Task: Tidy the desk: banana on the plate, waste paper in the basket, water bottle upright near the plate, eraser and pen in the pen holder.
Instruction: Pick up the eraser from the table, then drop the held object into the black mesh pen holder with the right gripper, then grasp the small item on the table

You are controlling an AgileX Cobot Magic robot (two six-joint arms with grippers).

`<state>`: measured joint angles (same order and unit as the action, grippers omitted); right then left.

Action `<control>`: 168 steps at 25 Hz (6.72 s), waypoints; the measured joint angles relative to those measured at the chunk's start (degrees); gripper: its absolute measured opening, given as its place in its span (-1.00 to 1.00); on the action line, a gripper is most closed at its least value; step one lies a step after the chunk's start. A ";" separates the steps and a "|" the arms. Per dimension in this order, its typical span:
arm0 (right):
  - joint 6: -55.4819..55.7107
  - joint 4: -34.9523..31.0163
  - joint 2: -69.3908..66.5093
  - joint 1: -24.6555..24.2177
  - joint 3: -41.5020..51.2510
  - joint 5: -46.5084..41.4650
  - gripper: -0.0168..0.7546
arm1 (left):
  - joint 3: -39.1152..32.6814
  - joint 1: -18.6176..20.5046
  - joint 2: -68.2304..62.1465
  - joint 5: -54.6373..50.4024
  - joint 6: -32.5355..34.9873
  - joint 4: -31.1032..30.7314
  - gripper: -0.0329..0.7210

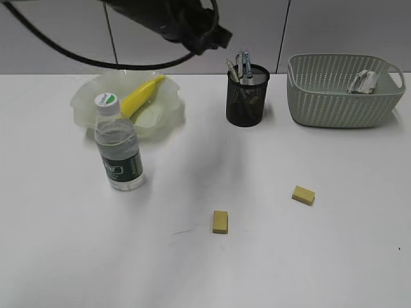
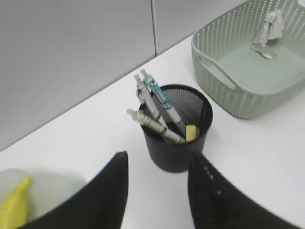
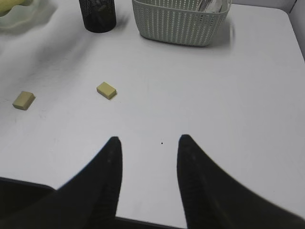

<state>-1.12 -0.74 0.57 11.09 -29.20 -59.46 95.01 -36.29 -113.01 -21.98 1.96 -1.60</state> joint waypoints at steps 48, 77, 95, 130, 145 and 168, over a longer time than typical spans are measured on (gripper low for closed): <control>-12.88 -9.90 -69.03 2.80 -16.22 26.29 -0.10 | -64.18 12.26 113.23 -38.75 -13.05 -7.59 0.26; -16.14 -7.48 -101.38 9.30 -33.29 31.90 -0.41 | -64.18 18.07 113.36 -38.86 -13.05 -7.59 0.01; -16.17 -8.42 -121.39 9.30 -70.60 29.28 -0.41 | -64.18 18.07 113.36 -38.86 -13.05 -7.59 -0.27; -6.24 -4.37 -38.00 9.29 -4.45 4.48 -0.26 | -64.18 18.07 106.15 -38.53 -12.97 -7.59 -0.28; -2.35 -3.10 -3.49 9.29 -0.07 0.36 -0.26 | -52.11 11.07 58.48 -17.69 3.62 1.97 -0.28; -0.92 -2.12 -3.35 9.29 -0.07 0.36 -0.32 | -23.58 -14.91 -2.65 -7.21 -2.53 2.59 0.52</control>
<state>-2.04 -2.86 -2.78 20.37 -29.27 -59.10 71.43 -51.20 -115.66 -29.20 -0.58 0.99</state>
